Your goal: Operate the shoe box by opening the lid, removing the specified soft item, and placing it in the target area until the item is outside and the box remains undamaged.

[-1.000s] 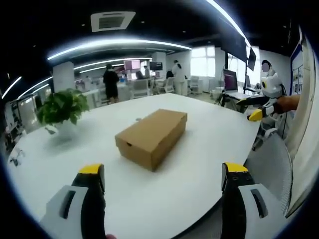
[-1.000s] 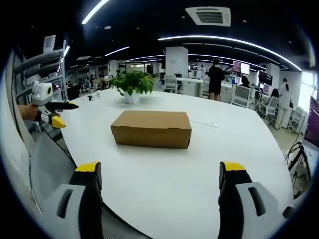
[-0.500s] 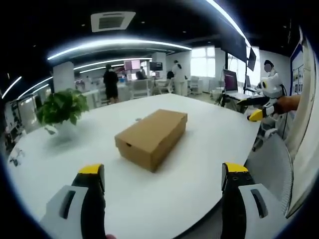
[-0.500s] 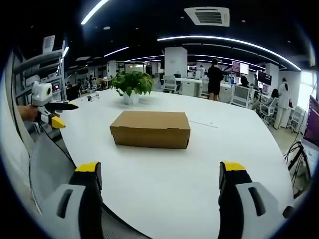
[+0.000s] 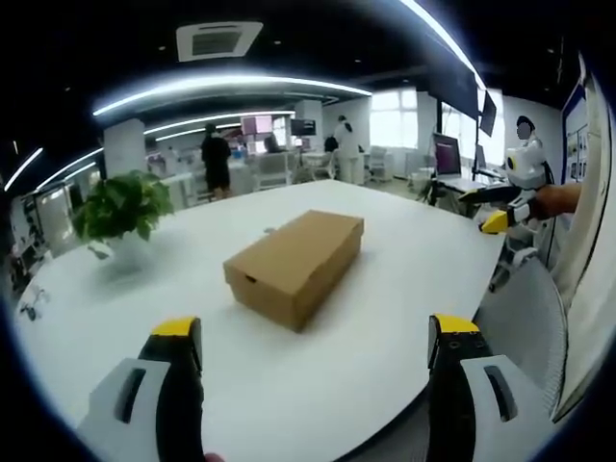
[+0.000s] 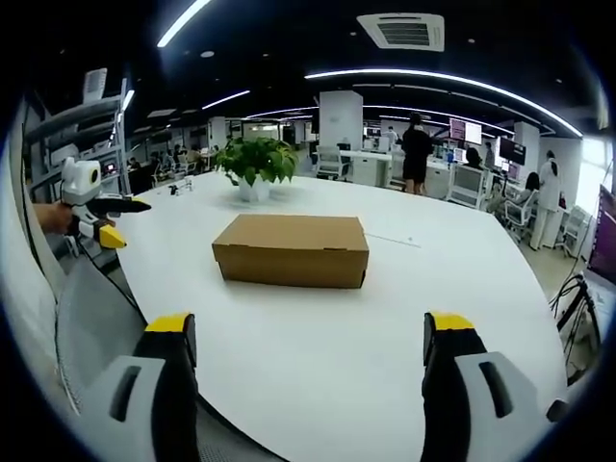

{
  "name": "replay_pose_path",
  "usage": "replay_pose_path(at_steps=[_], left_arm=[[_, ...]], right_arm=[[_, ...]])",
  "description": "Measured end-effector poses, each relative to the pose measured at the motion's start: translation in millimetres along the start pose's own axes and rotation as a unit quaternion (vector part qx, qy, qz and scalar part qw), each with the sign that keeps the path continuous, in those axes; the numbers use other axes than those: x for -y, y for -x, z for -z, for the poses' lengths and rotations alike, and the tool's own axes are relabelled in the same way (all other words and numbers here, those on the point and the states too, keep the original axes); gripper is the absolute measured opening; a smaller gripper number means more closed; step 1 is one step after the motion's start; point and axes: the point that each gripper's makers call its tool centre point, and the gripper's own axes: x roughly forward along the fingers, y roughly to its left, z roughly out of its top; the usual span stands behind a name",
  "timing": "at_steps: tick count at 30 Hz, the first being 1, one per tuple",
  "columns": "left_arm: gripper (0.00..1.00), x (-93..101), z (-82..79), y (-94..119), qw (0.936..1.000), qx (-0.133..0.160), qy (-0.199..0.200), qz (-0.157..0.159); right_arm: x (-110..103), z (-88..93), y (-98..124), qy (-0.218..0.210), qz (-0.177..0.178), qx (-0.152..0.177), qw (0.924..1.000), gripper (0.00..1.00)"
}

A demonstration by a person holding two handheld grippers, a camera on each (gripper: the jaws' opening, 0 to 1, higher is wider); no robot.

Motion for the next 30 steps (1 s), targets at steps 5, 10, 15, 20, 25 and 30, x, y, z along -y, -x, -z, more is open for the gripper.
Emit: replay_pose_path(at_steps=[5, 10, 15, 20, 25, 30], left_arm=[[1.0, -0.4, -1.3, -0.8, 1.0, 0.001, 0.0, 0.0], [1.0, -3.6, -3.3, -1.5, 1.0, 0.003, 0.001, -0.007], [1.0, -6.1, -3.9, -3.0, 0.9999, 0.005, 0.003, -0.012], [1.0, -8.0, -3.8, -6.4, 0.9999, 0.003, 0.002, -0.015], [1.0, -9.7, -4.4, -11.1, 0.9998, 0.002, 0.004, -0.019], [1.0, -10.9, -4.2, -16.6, 0.9998, -0.002, 0.008, -0.019]], right_arm=[[0.4, -1.3, -1.6, 0.002, -0.002, 0.002, 1.0, 0.93], [-0.2, 0.2, -4.1, 0.002, -0.007, 0.001, 1.0, 0.93], [-0.3, 0.0, -6.7, 0.003, -0.012, 0.0, 0.9999, 0.93], [-1.0, -0.4, -10.9, 0.009, -0.02, -0.004, 0.9998, 0.93], [-0.5, -2.8, -17.1, 0.014, -0.027, -0.007, 0.9995, 0.92], [-0.6, -3.5, -24.2, 0.019, -0.035, -0.011, 0.9992, 0.91]])
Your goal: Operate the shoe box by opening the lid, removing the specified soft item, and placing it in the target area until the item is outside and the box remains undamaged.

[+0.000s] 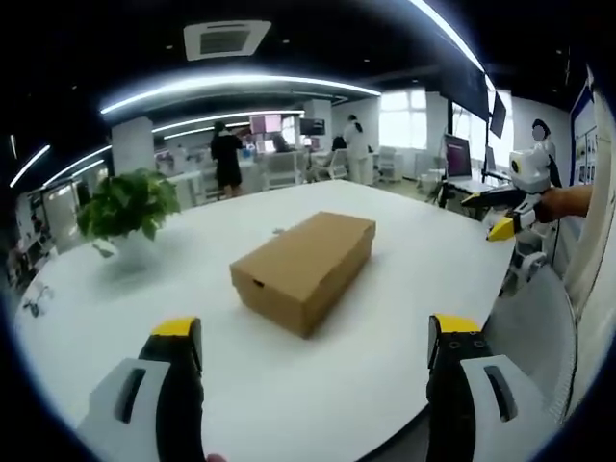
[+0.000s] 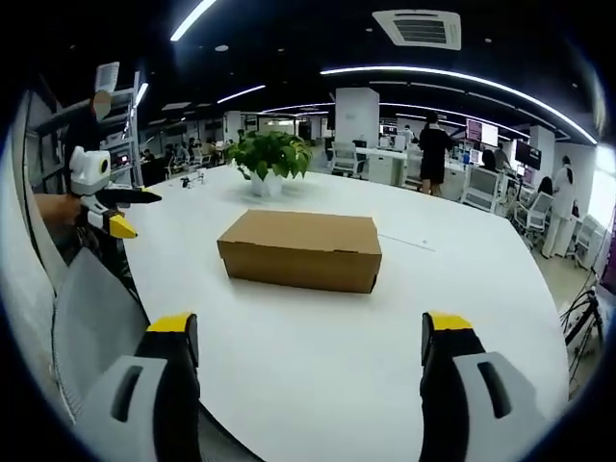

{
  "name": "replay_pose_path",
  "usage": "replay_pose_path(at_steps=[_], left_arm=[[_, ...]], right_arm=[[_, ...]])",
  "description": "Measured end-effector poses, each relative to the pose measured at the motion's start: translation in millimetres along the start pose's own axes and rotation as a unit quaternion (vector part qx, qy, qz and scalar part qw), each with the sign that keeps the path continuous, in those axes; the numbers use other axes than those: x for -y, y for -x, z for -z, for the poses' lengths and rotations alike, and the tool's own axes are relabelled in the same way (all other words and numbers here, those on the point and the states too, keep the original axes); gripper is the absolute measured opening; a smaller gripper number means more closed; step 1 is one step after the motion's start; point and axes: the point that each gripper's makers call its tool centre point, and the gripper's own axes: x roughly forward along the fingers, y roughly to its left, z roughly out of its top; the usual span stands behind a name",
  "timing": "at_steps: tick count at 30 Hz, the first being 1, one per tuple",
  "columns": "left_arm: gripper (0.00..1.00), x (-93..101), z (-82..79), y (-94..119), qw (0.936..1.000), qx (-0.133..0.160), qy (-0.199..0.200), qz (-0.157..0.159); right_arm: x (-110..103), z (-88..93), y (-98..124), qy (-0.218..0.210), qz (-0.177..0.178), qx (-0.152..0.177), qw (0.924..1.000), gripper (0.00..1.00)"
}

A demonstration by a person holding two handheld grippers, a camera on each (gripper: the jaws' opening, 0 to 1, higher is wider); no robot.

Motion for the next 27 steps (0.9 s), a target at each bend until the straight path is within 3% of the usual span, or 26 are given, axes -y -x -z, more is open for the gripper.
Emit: replay_pose_path(at_steps=[17, 27], left_arm=[[1.0, -4.3, -2.3, -14.8, 1.0, -0.004, 0.003, -0.007], [1.0, -6.1, 5.5, -29.1, 0.9998, -0.011, 0.011, -0.012]], right_arm=[[12.6, -1.4, -29.7, 0.008, -0.02, -0.005, 0.9998, 0.91], [26.1, 4.4, -44.1, 0.016, -0.025, -0.015, 0.9994, 0.9]])
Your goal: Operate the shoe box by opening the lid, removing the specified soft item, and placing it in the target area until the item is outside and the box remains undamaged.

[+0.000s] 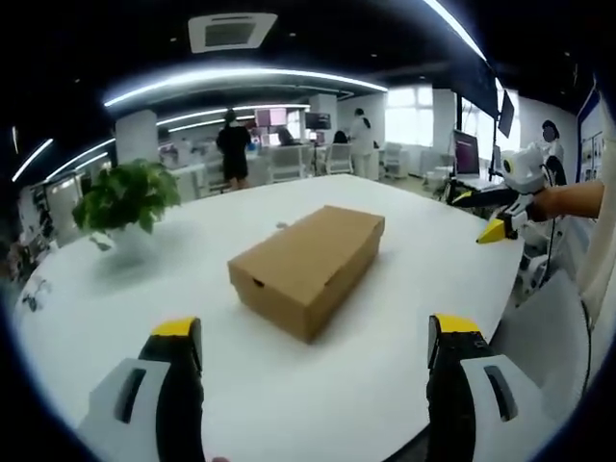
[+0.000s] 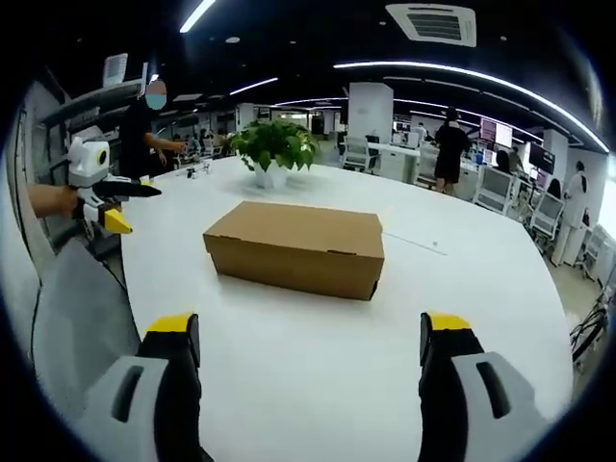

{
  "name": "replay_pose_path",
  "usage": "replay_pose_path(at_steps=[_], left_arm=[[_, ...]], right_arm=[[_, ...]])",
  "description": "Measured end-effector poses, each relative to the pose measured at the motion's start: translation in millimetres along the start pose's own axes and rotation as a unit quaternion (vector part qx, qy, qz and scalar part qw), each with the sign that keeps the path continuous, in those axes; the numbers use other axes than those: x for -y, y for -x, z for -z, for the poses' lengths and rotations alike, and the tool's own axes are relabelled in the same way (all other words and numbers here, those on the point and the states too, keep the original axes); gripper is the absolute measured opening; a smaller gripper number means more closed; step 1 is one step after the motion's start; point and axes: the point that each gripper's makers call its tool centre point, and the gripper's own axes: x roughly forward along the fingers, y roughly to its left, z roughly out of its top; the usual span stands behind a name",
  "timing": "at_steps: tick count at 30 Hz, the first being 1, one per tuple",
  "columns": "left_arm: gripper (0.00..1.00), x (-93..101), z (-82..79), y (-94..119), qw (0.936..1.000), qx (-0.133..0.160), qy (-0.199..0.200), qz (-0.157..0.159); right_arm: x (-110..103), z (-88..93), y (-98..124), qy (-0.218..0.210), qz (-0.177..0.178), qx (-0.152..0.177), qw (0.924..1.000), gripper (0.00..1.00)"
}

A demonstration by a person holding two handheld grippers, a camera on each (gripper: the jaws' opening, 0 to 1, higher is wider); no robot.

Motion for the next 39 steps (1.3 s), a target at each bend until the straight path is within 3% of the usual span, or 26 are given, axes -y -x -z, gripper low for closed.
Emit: replay_pose_path(at_steps=[19, 39], left_arm=[[0.99, -5.8, -0.3, -23.4, 0.9999, 0.004, 0.008, -0.007], [0.95, -26.9, 10.0, -51.9, 0.9987, 0.004, 0.021, -0.046]], right_arm=[[24.1, 9.8, -24.0, 0.019, -0.016, -0.011, 0.9996, 0.89], [39.5, 19.2, -70.0, 0.037, -0.05, -0.022, 0.9978, 0.84]])
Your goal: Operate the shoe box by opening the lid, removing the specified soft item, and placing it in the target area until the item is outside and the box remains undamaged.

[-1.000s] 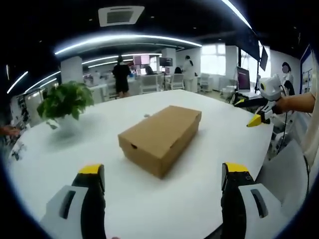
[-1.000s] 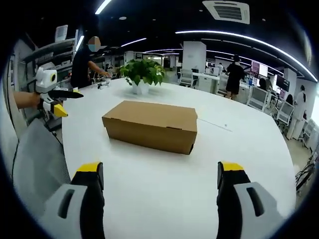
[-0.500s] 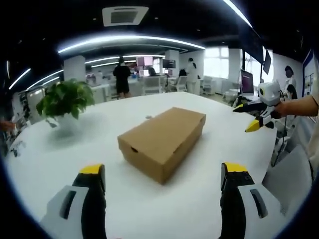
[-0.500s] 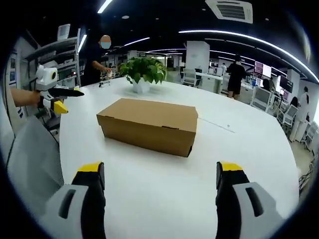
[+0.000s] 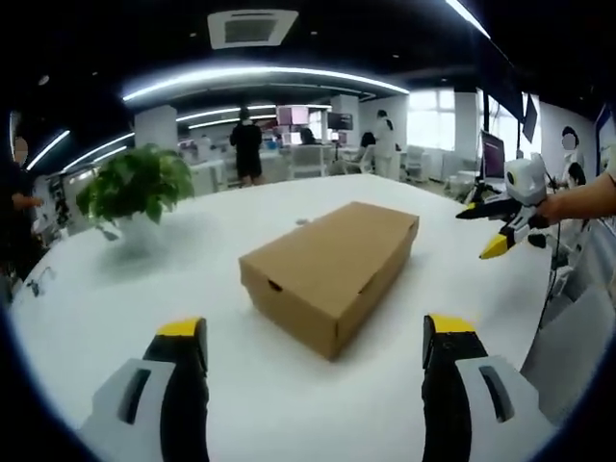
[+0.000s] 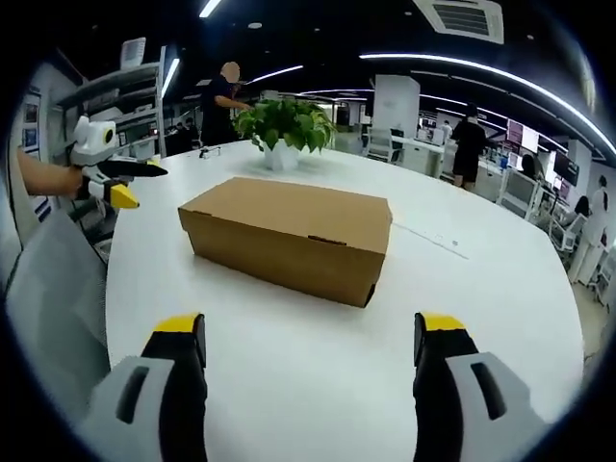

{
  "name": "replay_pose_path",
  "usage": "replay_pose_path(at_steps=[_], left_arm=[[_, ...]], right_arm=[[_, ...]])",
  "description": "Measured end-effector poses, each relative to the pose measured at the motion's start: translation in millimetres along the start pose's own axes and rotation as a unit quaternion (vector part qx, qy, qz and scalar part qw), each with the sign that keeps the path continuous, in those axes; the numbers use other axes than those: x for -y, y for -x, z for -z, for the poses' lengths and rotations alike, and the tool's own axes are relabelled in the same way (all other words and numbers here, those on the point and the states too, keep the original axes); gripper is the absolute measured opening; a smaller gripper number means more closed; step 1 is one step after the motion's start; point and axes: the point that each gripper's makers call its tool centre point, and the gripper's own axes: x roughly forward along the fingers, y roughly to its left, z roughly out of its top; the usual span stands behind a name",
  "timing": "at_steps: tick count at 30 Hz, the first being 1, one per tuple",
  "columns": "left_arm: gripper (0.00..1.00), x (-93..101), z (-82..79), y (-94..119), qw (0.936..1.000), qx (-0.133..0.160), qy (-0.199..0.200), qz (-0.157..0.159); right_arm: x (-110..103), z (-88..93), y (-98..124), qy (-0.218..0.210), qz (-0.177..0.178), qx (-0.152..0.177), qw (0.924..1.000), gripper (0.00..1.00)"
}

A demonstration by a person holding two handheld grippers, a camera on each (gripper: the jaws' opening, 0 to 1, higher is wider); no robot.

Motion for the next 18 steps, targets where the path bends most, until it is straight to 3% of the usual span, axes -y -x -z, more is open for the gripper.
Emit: replay_pose_path(at_steps=[18], left_arm=[[0.87, -0.6, 17.4, -28.0, 0.9998, -0.017, -0.003, -0.008]], right_arm=[[19.8, -5.1, -36.3, 0.053, -0.033, -0.01, 0.998, 0.72]])
